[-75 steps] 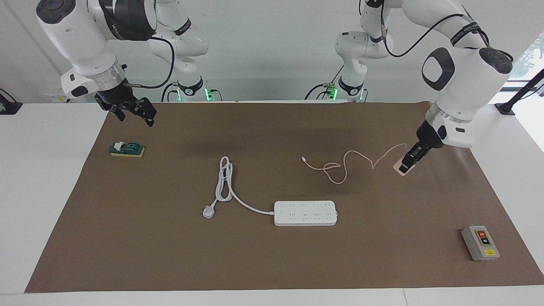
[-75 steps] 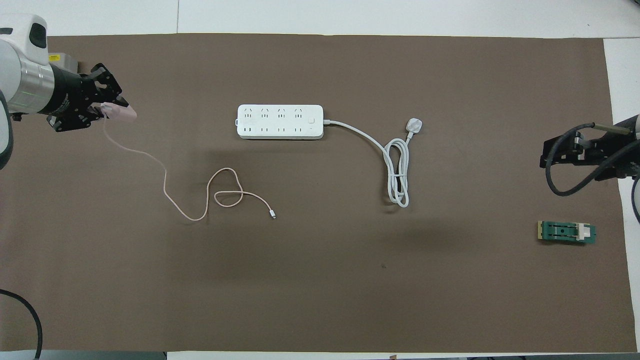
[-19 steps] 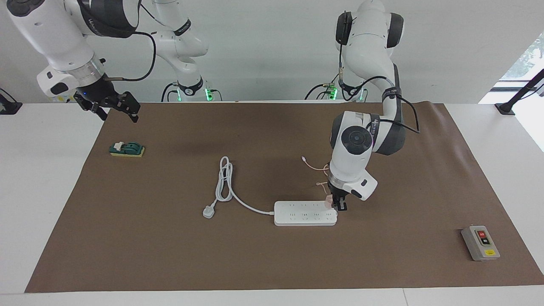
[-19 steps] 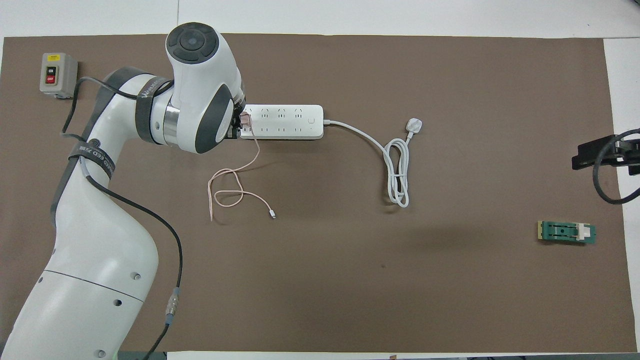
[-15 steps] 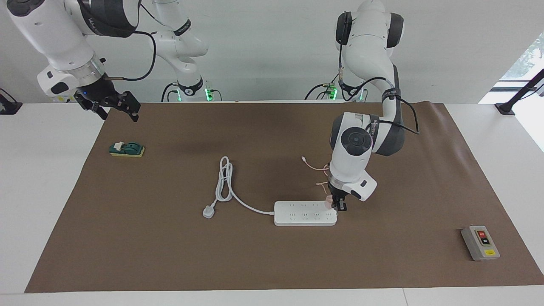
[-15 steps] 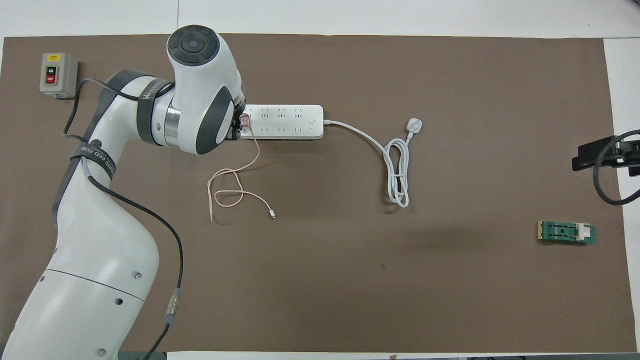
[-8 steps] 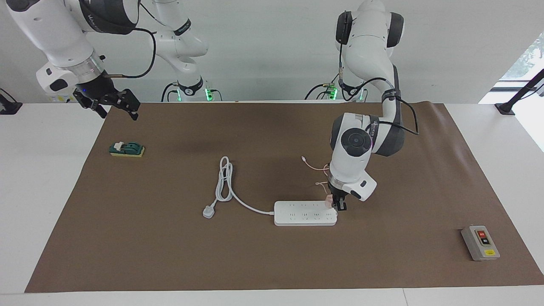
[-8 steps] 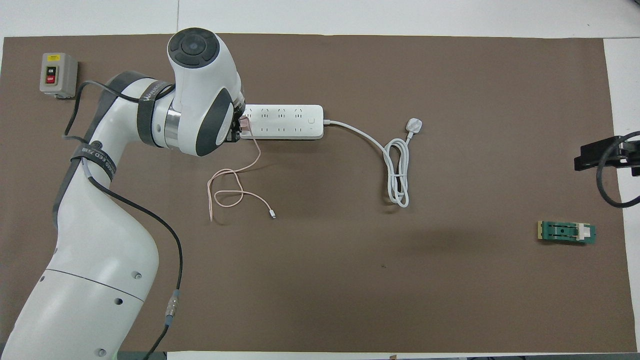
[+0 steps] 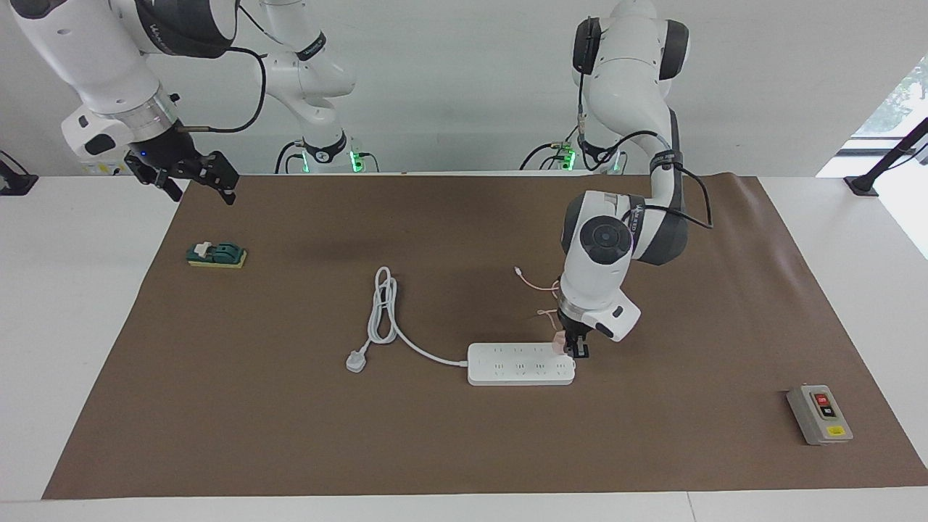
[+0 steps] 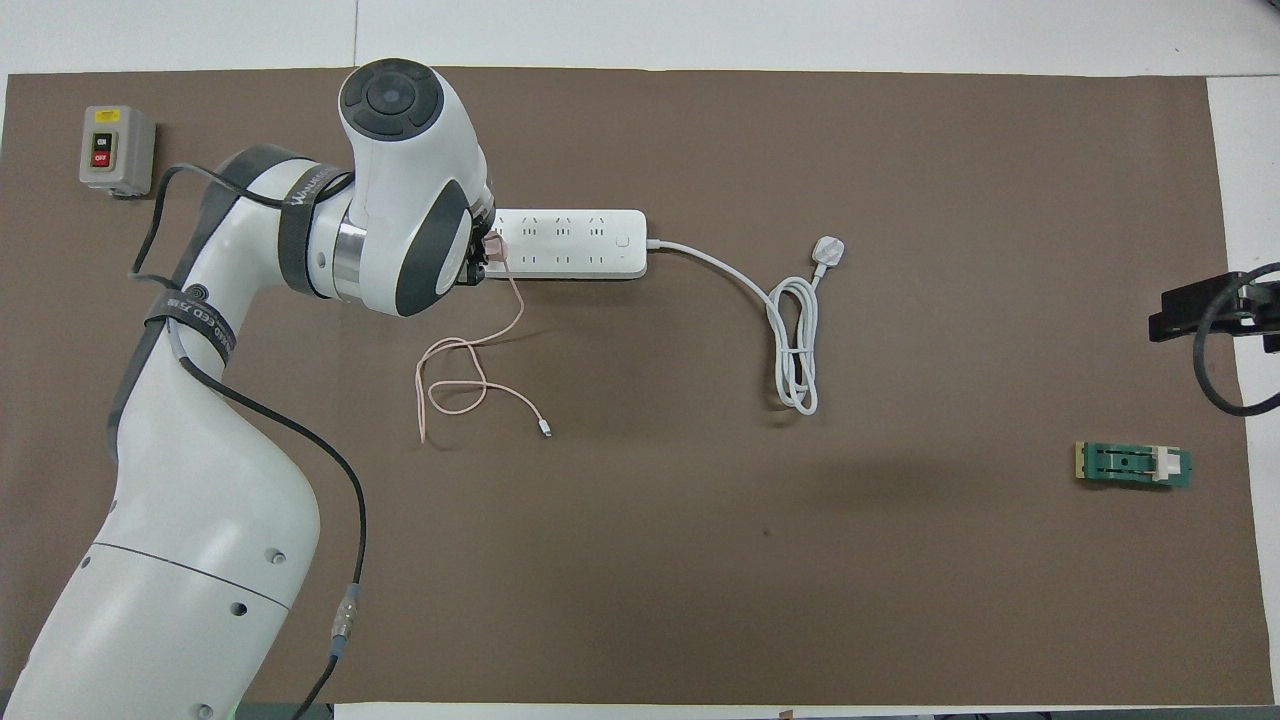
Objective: Plug charger into power strip
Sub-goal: 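Push the charger plug into the strip socket with the left gripper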
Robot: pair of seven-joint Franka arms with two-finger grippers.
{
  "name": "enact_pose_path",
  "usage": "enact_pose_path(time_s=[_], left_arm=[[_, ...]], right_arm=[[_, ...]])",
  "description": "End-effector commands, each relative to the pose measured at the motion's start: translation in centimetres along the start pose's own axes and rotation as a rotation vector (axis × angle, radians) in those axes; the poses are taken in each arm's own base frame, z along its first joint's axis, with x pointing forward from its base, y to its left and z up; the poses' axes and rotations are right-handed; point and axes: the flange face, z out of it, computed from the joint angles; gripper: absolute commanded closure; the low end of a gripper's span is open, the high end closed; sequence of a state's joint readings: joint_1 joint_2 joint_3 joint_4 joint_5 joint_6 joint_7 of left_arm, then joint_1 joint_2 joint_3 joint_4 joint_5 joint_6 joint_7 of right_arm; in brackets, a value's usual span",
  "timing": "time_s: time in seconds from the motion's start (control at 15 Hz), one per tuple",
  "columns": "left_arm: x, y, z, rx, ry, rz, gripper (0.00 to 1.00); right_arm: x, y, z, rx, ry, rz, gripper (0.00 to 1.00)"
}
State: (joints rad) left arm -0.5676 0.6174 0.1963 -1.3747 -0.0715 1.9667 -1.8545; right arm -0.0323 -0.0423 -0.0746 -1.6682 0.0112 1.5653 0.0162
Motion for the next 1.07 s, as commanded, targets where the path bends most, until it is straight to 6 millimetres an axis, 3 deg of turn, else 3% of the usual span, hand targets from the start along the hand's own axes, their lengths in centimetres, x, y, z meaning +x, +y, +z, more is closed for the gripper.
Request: enact_pose_path(time_s=[0.0,1.0], left_arm=[[0.08,-0.94,-0.33,-0.012,0.010,0.027,1.00],[0.60,-1.25,0.23,-0.022,0.006,0.064,1.00]], right_arm=[[-0.37,0.09,-0.42,-0.013,-0.008,-0.019,0.00],[-0.37,0.09,-0.35,-0.013,-0.010,-0.019,0.00]])
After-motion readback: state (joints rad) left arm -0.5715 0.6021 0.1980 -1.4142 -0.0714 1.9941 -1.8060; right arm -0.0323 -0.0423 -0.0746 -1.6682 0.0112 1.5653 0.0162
